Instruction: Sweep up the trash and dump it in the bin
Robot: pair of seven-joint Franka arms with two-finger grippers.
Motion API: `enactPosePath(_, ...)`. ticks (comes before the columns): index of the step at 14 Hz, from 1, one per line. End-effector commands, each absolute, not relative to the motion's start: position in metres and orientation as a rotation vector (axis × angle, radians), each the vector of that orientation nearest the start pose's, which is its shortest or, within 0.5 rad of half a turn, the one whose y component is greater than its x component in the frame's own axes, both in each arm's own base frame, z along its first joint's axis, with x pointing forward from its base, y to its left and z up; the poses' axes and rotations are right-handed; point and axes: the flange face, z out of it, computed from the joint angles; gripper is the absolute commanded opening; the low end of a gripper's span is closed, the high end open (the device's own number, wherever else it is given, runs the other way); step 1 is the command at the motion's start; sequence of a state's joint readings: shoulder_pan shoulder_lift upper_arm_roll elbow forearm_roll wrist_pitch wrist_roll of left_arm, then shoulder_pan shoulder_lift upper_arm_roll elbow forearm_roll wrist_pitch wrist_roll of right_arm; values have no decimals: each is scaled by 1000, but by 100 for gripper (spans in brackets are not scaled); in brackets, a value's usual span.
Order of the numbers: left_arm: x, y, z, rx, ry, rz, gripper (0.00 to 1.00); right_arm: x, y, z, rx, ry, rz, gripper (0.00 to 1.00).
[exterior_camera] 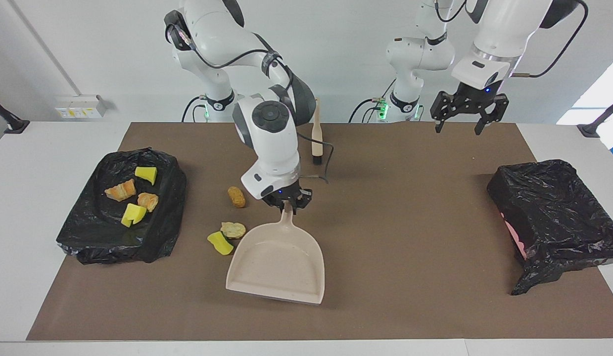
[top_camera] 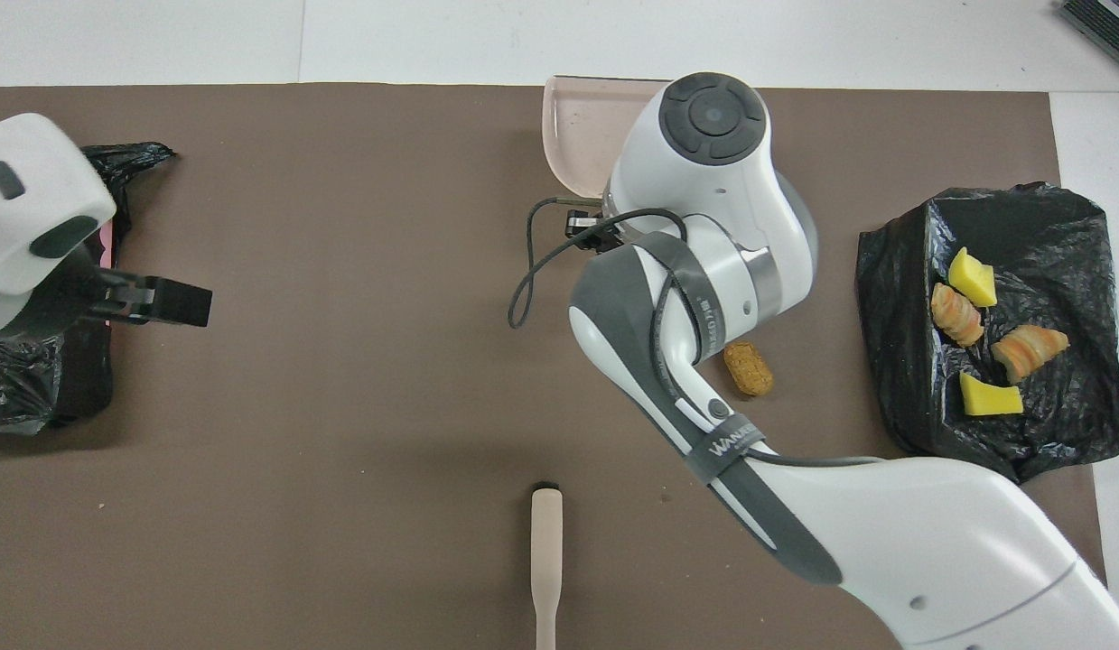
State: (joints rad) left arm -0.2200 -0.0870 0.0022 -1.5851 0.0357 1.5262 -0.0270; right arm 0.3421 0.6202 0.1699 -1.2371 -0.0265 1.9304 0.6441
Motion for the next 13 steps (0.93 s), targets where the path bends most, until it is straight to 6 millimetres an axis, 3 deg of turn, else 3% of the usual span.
enactPosePath(1, 491, -93, 667, -3081, 369, 60, 100, 670, 367, 388, -2925, 265, -26, 0)
enactPosePath(6, 503, -41, 669, -3110, 257, 12, 100, 658, 389, 359, -2896, 232, 43, 0)
enactPosePath(8, 512, -36, 672, -3110, 349, -6, 100, 652, 396, 348, -2873, 240, 68, 0)
enactPosePath(10, 522, -28, 676, -3111, 328, -16, 100, 643, 407, 345, -2875, 220, 87, 0)
enactPosePath(13, 528, -27, 680, -3109, 332, -25, 100, 639, 410, 340, -2878, 213, 92, 29)
